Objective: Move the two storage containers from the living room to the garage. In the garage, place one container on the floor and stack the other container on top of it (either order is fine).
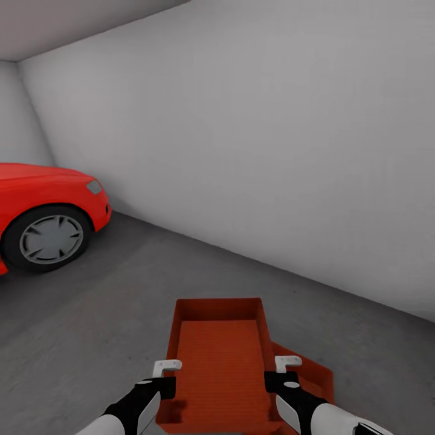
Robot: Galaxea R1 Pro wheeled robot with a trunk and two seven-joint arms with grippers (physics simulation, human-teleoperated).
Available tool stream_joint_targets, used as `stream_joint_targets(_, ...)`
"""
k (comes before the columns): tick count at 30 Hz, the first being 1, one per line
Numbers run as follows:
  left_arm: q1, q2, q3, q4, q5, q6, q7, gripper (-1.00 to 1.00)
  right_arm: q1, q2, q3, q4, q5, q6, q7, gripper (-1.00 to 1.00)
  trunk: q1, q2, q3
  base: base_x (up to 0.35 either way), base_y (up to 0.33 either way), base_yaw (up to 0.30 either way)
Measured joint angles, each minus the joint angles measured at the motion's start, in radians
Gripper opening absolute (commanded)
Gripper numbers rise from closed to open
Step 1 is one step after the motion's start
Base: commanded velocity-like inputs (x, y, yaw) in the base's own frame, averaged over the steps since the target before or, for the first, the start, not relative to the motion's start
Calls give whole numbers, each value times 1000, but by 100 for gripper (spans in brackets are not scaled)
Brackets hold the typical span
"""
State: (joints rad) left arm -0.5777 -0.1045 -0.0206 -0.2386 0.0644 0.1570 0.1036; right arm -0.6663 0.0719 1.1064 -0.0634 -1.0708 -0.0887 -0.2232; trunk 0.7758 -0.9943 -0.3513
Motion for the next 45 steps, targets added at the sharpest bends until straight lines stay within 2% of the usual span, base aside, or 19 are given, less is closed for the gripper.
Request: stream_joint_targets(45,0,-1,-1,-1,1,1,2,-100,0,-1,-2,0,1,0,0,-100,0,0,0,0,0,-244)
